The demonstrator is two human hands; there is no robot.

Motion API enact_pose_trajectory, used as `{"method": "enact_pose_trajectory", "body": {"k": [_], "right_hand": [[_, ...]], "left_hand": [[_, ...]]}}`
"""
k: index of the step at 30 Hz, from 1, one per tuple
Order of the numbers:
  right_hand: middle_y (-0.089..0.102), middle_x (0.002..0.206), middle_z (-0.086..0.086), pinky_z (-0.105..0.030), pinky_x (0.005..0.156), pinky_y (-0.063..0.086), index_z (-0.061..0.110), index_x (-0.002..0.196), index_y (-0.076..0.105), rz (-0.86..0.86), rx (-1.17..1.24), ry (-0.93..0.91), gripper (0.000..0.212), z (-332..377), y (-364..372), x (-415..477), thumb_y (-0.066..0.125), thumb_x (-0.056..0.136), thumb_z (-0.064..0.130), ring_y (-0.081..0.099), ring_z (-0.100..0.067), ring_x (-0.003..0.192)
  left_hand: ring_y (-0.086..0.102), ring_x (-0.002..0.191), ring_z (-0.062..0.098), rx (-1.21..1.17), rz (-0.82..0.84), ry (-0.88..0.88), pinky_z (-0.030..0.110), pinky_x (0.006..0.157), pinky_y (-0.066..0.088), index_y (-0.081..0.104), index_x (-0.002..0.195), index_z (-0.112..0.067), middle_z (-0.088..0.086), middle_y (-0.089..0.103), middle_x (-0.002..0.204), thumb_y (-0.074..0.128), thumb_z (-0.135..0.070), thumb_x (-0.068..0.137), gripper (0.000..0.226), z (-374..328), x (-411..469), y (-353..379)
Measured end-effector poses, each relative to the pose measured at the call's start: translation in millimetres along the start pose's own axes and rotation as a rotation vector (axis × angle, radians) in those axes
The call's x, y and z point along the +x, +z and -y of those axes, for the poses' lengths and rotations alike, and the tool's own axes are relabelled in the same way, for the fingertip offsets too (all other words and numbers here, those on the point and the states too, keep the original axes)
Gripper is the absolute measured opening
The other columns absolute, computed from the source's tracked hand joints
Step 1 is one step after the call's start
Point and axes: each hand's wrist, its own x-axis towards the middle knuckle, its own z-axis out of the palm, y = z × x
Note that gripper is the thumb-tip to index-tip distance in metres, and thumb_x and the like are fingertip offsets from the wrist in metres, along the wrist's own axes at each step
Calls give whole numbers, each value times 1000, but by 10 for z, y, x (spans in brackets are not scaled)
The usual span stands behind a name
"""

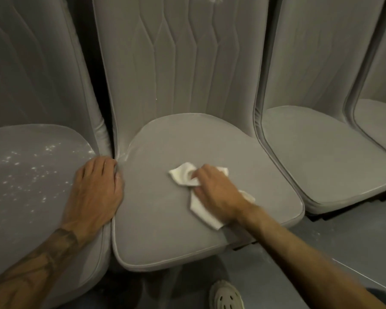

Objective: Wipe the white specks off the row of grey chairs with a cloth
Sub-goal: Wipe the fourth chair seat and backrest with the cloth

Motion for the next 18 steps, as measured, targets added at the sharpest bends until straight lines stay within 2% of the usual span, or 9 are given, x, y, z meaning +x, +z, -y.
{"method": "enact_pose_trajectory", "body": {"k": [2, 4, 7, 10, 12, 14, 16, 18], "right_hand": [[52, 113, -14, -45, 92, 36, 5, 114, 53, -37, -97, 179, 23, -242, -84, 38, 47, 101, 24, 49, -35, 103], [52, 111, -14, -45, 90, 36, 6, 111, 52, -84, -146, 229, 21, -172, -21, 20, 47, 101, 23, 48, -34, 101], [52, 104, -10, -39, 82, 36, 10, 105, 53, -93, -6, 34, 20, 169, 138, -113, 46, 98, 27, 46, -28, 91], [53, 108, -8, -37, 84, 36, 13, 112, 54, -1, 27, -91, 22, 34, 13, -185, 46, 100, 30, 47, -25, 93], [55, 113, -13, -43, 91, 38, 7, 116, 56, -5, -24, -8, 24, -319, -135, -160, 52, 100, 23, 50, -31, 100], [54, 115, -17, -44, 95, 36, 2, 116, 55, -19, -114, 184, 25, -672, -278, -169, 51, 101, 22, 51, -35, 106], [55, 111, -18, -45, 92, 36, 1, 110, 54, -79, -172, 327, 23, -797, -293, -236, 49, 101, 22, 50, -37, 103], [55, 103, -17, -47, 86, 37, 3, 104, 55, -132, -188, 318, 19, -608, -182, -304, 51, 100, 20, 51, -37, 95]], "left_hand": [[48, 93, 32, 0, 8, 0, 48, 83, 41, 51, 105, -11, 13, 53, 101, 36, -25, 100, 21, -9, 4, -15], [50, 93, 33, -4, 17, -9, 49, 84, 42, 52, 105, -10, 14, 54, 101, 37, -25, 99, 22, -29, 10, -37], [51, 94, 36, 8, 25, -17, 51, 84, 42, 53, 106, -10, 15, 54, 102, 36, -25, 100, 23, -39, 9, -50], [49, 93, 36, 10, 23, -6, 52, 83, 41, 51, 105, -11, 15, 53, 102, 34, -27, 102, 24, -29, 15, -54], [49, 93, 36, 8, 27, -13, 52, 83, 42, 51, 105, -12, 15, 53, 101, 32, -28, 102, 24, -35, 9, -55], [50, 94, 37, 7, 35, -19, 52, 84, 41, 51, 106, -11, 15, 53, 102, 33, -27, 101, 25, -43, 6, -58], [50, 95, 38, 9, 43, -21, 53, 85, 41, 52, 108, -10, 16, 53, 104, 35, -26, 100, 25, -45, 5, -61], [50, 95, 38, 4, 47, -21, 53, 84, 41, 52, 108, -10, 16, 53, 104, 35, -26, 100, 25, -55, 0, -74]]}}
